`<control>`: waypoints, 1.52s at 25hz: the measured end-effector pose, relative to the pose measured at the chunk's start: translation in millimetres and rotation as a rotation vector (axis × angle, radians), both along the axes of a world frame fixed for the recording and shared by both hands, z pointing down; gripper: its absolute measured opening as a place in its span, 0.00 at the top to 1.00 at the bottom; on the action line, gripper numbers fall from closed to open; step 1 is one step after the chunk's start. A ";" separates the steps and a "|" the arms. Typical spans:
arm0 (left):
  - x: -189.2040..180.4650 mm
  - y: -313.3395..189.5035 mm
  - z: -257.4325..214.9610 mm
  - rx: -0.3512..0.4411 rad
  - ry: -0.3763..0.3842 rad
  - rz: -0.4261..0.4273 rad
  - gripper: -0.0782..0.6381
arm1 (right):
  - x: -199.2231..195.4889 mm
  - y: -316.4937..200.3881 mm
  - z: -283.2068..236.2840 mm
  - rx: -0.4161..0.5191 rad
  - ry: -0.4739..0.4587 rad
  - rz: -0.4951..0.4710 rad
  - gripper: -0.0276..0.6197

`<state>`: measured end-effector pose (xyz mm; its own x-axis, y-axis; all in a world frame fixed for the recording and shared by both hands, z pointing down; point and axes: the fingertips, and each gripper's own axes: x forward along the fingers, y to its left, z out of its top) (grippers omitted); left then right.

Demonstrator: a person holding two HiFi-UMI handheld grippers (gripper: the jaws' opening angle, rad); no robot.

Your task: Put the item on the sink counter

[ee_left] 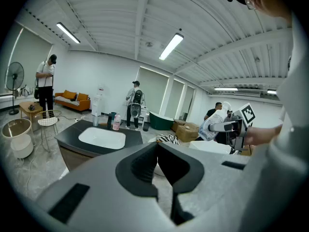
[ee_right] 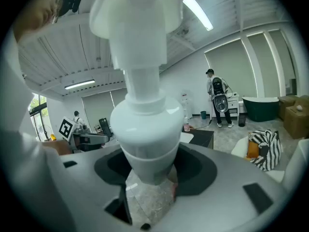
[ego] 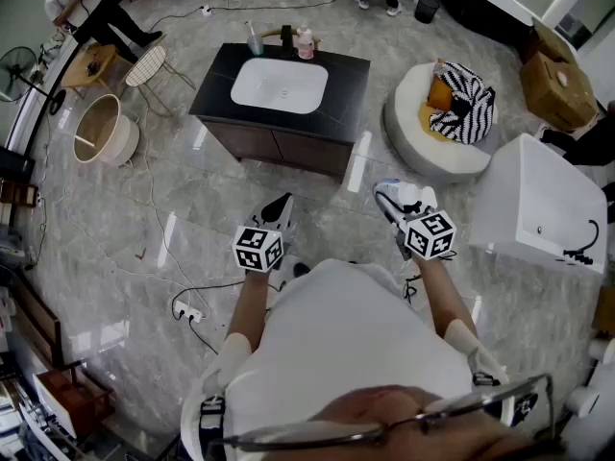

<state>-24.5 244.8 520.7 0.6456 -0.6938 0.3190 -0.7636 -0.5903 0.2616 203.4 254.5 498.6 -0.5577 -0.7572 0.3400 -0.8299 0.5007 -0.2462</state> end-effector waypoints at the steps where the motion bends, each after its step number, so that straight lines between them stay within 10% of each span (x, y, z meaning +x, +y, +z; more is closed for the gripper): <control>1: -2.0 -1.1 0.7 0.001 0.001 -0.001 0.88 | -2.2 -1.1 0.9 0.000 -0.001 -0.001 0.57; 38: -97.1 -13.3 5.8 0.010 0.027 -0.027 0.88 | -88.6 -20.1 -3.3 0.024 -0.030 0.030 0.57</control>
